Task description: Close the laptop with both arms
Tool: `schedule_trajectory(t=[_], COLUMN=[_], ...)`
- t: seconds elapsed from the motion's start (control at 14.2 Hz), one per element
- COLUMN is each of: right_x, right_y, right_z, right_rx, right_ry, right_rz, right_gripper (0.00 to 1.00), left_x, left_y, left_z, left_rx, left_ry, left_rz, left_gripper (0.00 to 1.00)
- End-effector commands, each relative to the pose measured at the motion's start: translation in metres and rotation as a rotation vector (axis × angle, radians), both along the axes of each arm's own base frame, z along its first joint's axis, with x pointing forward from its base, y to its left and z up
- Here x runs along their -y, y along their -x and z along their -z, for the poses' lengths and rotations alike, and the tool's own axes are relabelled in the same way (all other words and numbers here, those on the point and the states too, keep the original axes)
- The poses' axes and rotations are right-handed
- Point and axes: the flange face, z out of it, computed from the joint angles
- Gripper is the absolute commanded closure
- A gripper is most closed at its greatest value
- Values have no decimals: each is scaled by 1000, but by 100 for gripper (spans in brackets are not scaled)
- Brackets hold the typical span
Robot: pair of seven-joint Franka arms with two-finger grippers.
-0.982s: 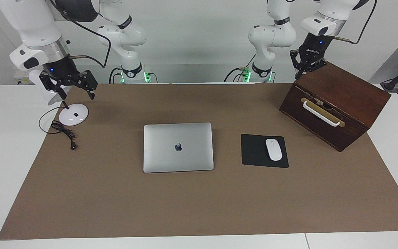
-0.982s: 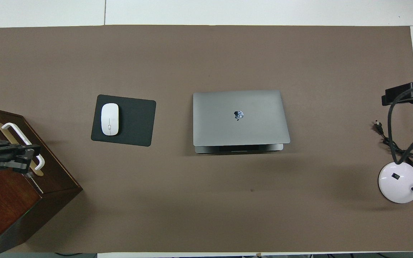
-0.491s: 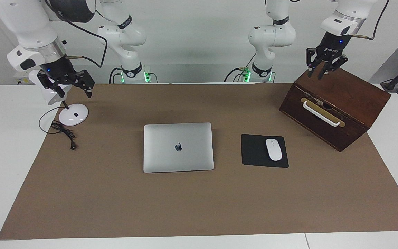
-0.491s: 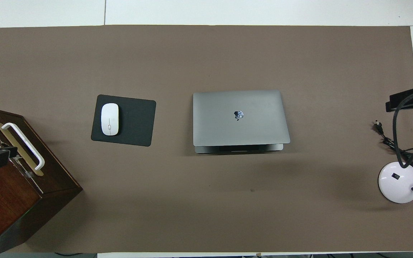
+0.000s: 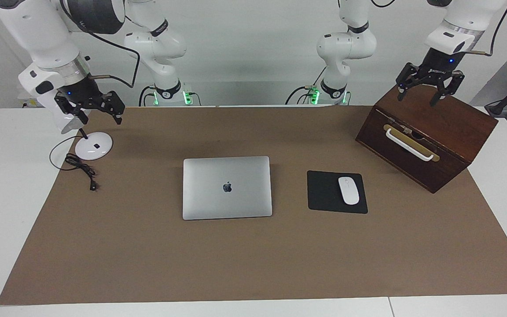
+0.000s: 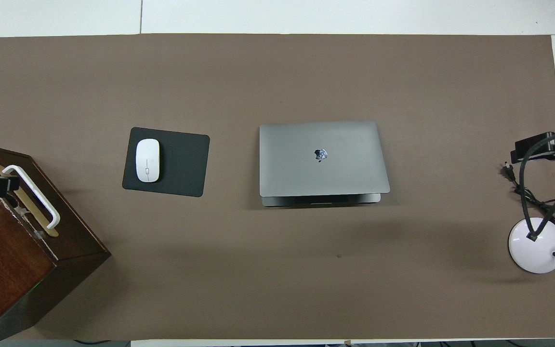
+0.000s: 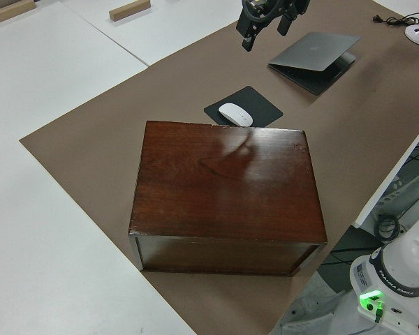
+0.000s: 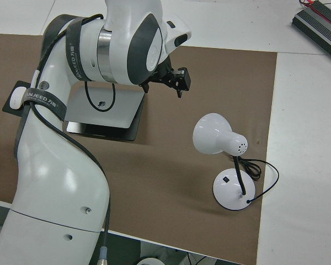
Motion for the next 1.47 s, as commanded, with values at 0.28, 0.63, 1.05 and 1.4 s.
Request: schedule_trajectory(t=[0.28,0.63,1.05,1.4], right_x=[-2,-3,-3,-3], right_y=[11,11,14,14], right_z=[0,0,4,4], right_rx=[-4,-3,-4,-1], right_ry=[2,2,1,1], right_rz=[3,-1,-2,-2], right_gripper=[0,0,0,0], left_x=[5,12,12,9], left_y=[-35,-49,-57,-55], left_z=[15,30,3,8], left_rx=[3,12,-37,-85], left_ry=[-5,6,-24,-83], left_rz=[-118,-211,-200,-196], left_gripper=[0,0,0,0])
